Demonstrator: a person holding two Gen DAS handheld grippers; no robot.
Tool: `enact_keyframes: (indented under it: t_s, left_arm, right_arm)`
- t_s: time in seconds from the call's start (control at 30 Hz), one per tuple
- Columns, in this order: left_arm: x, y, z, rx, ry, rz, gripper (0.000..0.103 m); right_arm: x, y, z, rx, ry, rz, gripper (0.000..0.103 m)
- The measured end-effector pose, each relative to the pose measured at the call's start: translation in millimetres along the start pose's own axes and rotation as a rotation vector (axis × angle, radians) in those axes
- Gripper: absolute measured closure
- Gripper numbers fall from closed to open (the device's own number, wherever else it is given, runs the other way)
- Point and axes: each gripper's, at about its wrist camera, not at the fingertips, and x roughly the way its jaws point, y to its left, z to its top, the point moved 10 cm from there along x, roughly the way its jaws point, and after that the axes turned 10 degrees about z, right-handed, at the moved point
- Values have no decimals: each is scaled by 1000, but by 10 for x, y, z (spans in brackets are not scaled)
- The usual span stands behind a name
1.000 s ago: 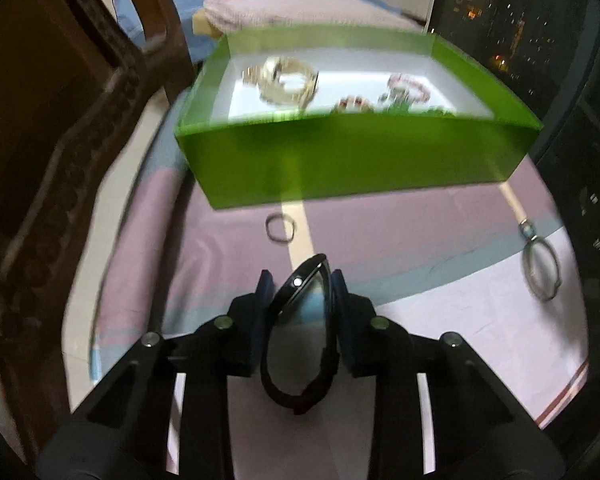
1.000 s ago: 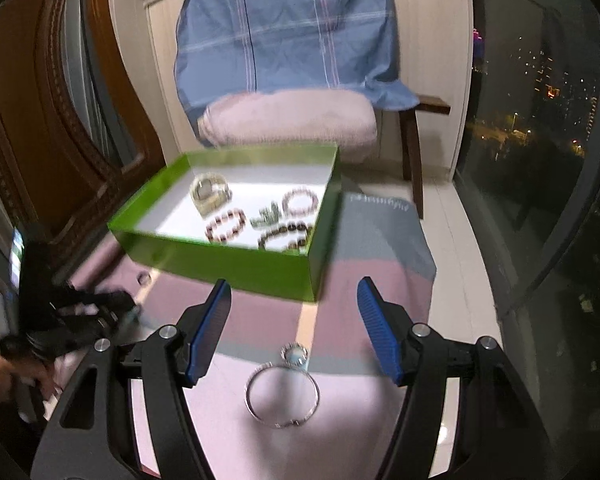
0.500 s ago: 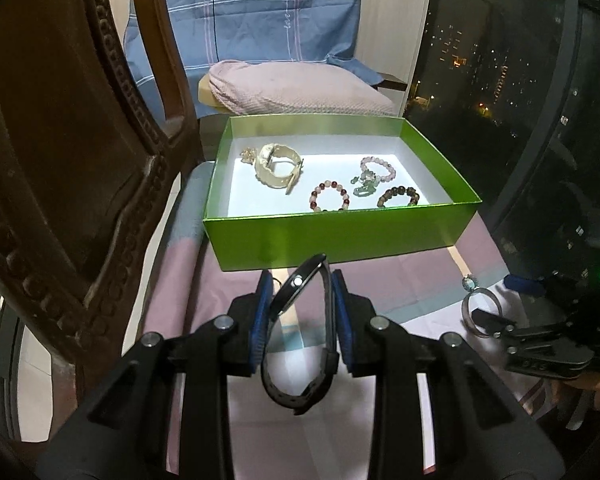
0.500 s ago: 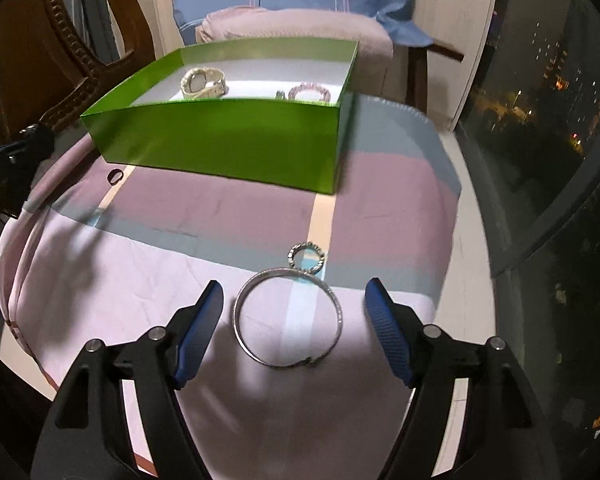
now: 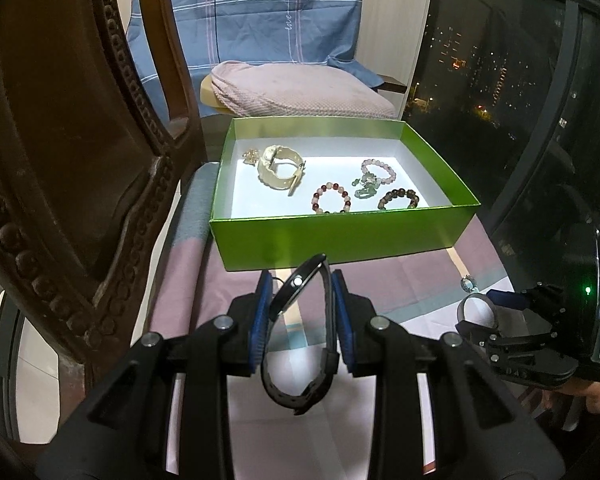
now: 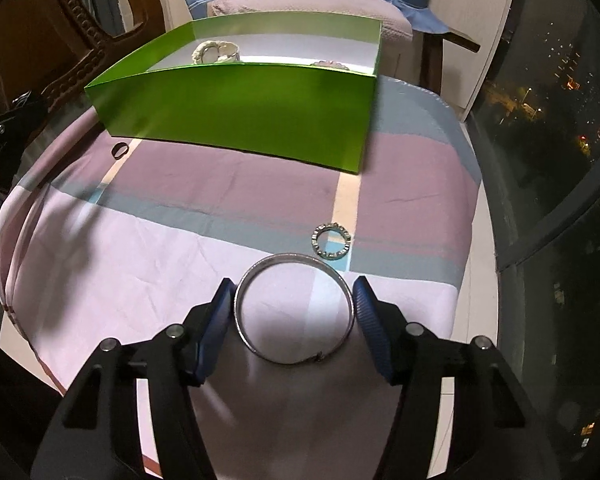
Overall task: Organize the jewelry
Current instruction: 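Lift the black watch and silver bangle with both tools toward the green box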
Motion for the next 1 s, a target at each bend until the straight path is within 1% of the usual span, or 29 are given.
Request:
enact_keyframes:
  t_s: [0.07,0.1,0.17,0.23,0.33,0.43,0.5,0.73,1.0]
  left_arm:
    - [-9,-5,17,-2,-5,-2,73]
    - [-23,-8,26,-5,-9,-2,73]
    - [-76,-19,55,-7,-20,-6,73]
    - [-161,-24,99,-7,-43,-8,73]
    - [-316,-31,173,-16,-84,-14,73]
    - [-426,-29,233,-25,-117,-16,73]
    - [-459,-46,252,-21,-124,-16,73]
    - [-450,-81,239,-8,-123,-13,73]
    - [-446,-90,223,-6,-117,-12,73]
  right_arm:
    - [-95,26,72,-4,-31,2,43]
    - [-198,41,135,-2,-63,9,43]
    - [-437,72,276,0,-141,25,43]
    - [-769,113,441,9,-249,43,43]
    - [-1176,204,603,6,-391,64,43]
    - [-1382,314,677,-10,-480,66,43]
    - [-1408,332,696,-13,-503,73,43]
    - [-1283,275,686,0,-471,81,43]
    - [-1214,280,714,3,-473,78,43]
